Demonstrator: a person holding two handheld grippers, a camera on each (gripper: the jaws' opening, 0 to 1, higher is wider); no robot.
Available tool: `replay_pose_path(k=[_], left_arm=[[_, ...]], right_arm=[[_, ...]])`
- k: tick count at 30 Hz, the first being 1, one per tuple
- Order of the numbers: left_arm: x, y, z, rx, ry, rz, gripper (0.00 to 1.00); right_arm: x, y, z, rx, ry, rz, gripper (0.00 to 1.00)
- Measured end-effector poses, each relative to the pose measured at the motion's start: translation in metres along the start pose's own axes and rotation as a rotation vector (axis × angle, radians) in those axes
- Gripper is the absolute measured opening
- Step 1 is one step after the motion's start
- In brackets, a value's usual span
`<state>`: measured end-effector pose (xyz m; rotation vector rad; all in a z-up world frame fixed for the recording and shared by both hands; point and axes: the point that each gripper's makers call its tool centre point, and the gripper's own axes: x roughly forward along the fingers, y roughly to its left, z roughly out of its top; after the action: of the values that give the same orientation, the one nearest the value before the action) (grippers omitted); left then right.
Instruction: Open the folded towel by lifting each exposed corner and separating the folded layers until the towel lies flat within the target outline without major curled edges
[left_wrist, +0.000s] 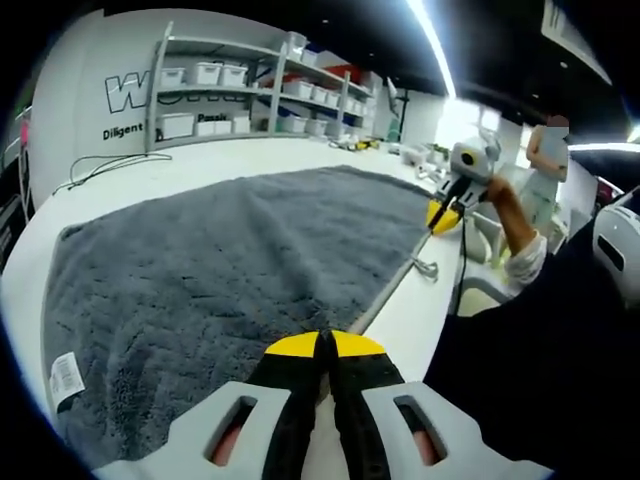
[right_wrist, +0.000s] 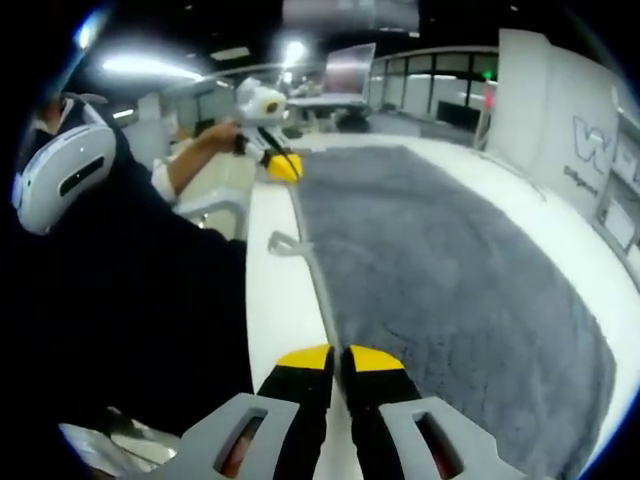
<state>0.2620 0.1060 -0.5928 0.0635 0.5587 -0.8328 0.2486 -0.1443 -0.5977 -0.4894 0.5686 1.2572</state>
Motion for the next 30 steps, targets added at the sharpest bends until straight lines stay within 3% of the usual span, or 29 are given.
replay_pose_path(k=[14, 30], left_arm=[[-0.0034, -0.0064, -0.0016, 0.010, 0.028, -0.017, 0.03], [-0.0055, -0.0103, -0.0080, 0.000, 0.061, -0.042, 0.03]], right_arm=[[0.0007, 0.0099, -0.0019, -0.002, 0.013, 0.030, 0.02], [-0.0050, 0.0071, -0.0038, 0.008, 0.012, 0.075, 0.02]])
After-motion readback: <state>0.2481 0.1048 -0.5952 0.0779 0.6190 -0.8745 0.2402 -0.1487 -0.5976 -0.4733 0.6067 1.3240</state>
